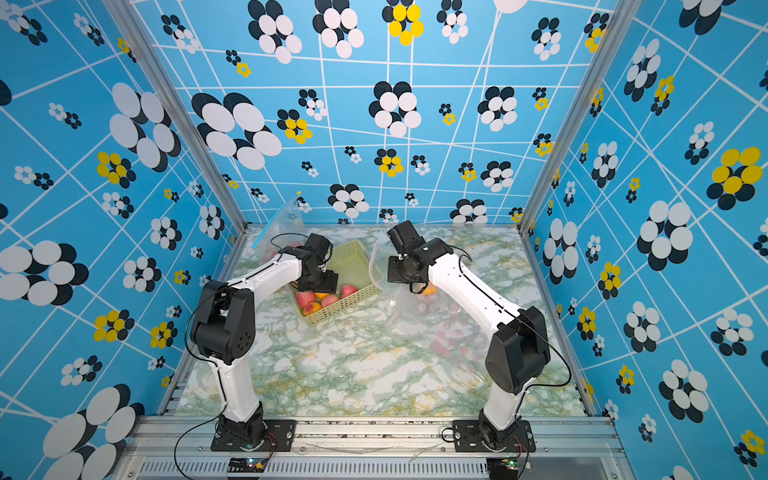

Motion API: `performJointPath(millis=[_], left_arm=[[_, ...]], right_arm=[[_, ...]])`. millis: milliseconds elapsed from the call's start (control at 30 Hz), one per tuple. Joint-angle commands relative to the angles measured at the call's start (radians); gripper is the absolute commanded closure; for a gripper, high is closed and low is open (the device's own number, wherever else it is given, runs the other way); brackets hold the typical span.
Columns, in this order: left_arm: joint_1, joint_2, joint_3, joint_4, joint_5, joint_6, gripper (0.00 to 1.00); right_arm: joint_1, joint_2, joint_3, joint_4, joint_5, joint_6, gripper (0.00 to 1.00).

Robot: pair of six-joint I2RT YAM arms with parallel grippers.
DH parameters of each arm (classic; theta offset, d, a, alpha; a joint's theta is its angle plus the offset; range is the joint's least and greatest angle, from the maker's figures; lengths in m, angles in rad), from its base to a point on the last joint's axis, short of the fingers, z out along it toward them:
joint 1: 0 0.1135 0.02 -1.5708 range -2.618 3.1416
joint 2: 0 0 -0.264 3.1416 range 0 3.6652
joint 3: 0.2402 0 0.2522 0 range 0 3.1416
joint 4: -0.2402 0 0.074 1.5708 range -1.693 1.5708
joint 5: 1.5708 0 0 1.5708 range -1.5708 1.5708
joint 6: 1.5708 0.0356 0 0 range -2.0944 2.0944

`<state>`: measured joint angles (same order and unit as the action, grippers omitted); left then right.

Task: Place the peach in a zip-top bag and seal the zipper
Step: Pick up the peach from the basket, then place the peach in the zipper food storage bag.

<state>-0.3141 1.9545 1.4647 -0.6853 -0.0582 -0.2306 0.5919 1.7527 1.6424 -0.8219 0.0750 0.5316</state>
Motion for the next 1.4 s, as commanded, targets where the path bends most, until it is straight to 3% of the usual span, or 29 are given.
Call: performJointPath(millis=[0, 500, 633, 767, 1133, 1367], left_arm=[[0.011, 0.028, 0.035, -0.040, -0.032, 0.023, 0.20], [0.021, 0.104, 0.066, -0.019, 0.018, 0.023, 0.22], [0.019, 0.094, 0.069, -0.011, 0.022, 0.018, 0.27], [0.019, 0.075, 0.070, 0.006, 0.040, 0.003, 0.38], [0.008, -0.126, 0.017, 0.088, 0.128, -0.050, 0.41], [0.000, -0.293, -0.073, 0.209, 0.258, -0.135, 0.42]], right_arm=[[0.003, 0.004, -0.019, 0.008, -0.008, 0.010, 1.00], [0.003, 0.011, -0.020, 0.006, -0.004, 0.011, 1.00], [0.003, 0.010, -0.029, 0.012, -0.004, 0.011, 1.00], [0.003, 0.010, -0.032, 0.013, -0.003, 0.013, 1.00], [0.002, 0.003, -0.030, 0.023, -0.001, 0.015, 1.00], [0.003, -0.001, -0.023, 0.024, -0.001, 0.013, 1.00]])
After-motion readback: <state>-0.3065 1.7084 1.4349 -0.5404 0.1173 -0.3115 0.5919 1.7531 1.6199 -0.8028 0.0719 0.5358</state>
